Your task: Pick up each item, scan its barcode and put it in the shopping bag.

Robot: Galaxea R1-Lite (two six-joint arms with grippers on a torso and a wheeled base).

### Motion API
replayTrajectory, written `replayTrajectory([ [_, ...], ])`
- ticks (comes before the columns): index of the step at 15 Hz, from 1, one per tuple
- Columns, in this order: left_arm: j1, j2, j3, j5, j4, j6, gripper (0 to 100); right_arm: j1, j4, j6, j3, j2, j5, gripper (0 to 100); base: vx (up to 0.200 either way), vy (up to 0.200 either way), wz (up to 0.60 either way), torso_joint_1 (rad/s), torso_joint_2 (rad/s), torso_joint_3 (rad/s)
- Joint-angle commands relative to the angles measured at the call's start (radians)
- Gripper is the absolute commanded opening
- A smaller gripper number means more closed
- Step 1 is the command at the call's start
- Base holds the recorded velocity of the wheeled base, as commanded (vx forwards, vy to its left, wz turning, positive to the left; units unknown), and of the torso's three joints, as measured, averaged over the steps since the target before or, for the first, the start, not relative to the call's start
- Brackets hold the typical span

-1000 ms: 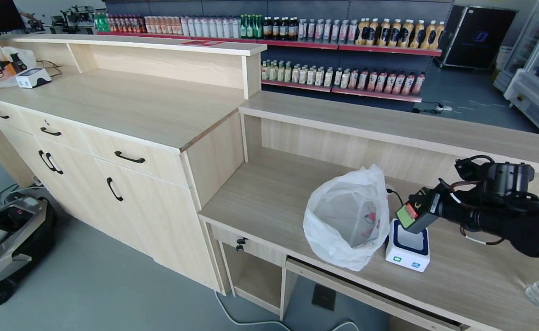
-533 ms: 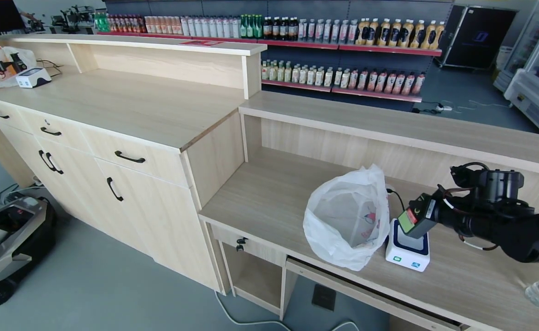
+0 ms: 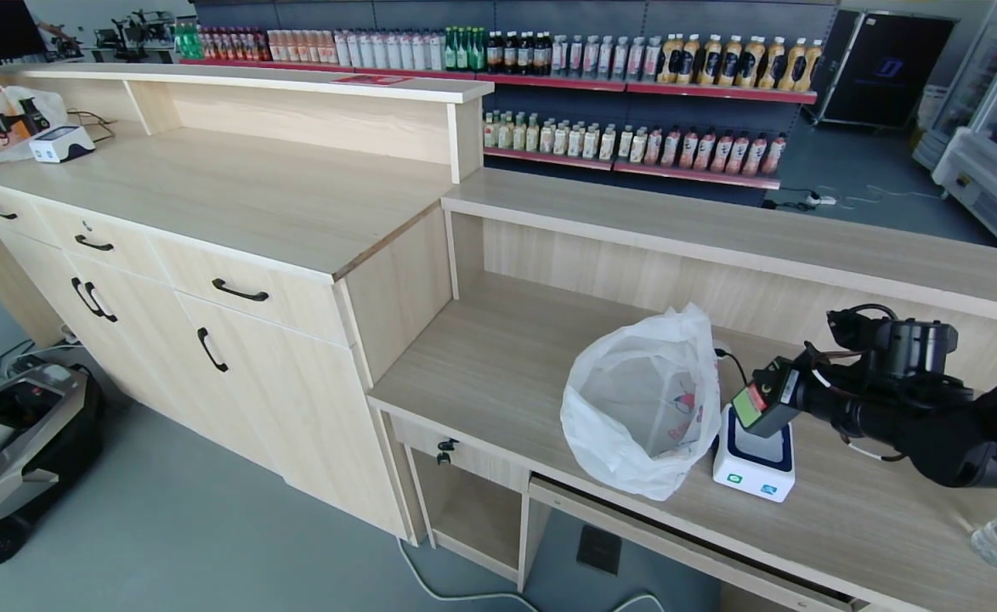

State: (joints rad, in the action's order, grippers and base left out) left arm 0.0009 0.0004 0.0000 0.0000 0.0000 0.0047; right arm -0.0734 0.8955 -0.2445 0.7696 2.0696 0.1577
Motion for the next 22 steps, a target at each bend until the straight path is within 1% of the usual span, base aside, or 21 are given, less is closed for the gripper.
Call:
replayTrajectory([
  [1, 0.001, 0.0, 0.0, 0.0, 0.0, 0.0, 100, -0.003, 0.002, 0.004, -0.003, 0.023, 0.0, 0, 0.0, 0.0, 0.0, 0.0, 0.0, 0.0],
  [5, 0.001, 0.0, 0.0, 0.0, 0.0, 0.0, 100, -0.008, 0.029, 0.002, 0.007, 0.049, 0.002, 0, 0.0, 0.0, 0.0, 0.0, 0.0, 0.0],
  [7, 0.001, 0.0, 0.0, 0.0, 0.0, 0.0, 100, -0.005, 0.052, 0.001, 0.027, 0.072, 0.008, 0, 0.0, 0.0, 0.0, 0.0, 0.0, 0.0],
  [11, 0.001, 0.0, 0.0, 0.0, 0.0, 0.0, 100, 0.009, 0.051, 0.001, 0.085, 0.112, 0.023, 0, 0.0, 0.0, 0.0, 0.0, 0.0, 0.0],
  [16, 0.001, 0.0, 0.0, 0.0, 0.0, 0.0, 100, 0.037, 0.052, 0.001, 0.094, 0.139, 0.026, 0, 0.0, 0.0, 0.0, 0.0, 0.0, 0.0],
  [22, 0.001, 0.0, 0.0, 0.0, 0.0, 0.0, 100, 0.037, 0.051, 0.002, 0.103, 0.139, 0.036, 0, 0.0, 0.0, 0.0, 0.0, 0.0, 0.0],
])
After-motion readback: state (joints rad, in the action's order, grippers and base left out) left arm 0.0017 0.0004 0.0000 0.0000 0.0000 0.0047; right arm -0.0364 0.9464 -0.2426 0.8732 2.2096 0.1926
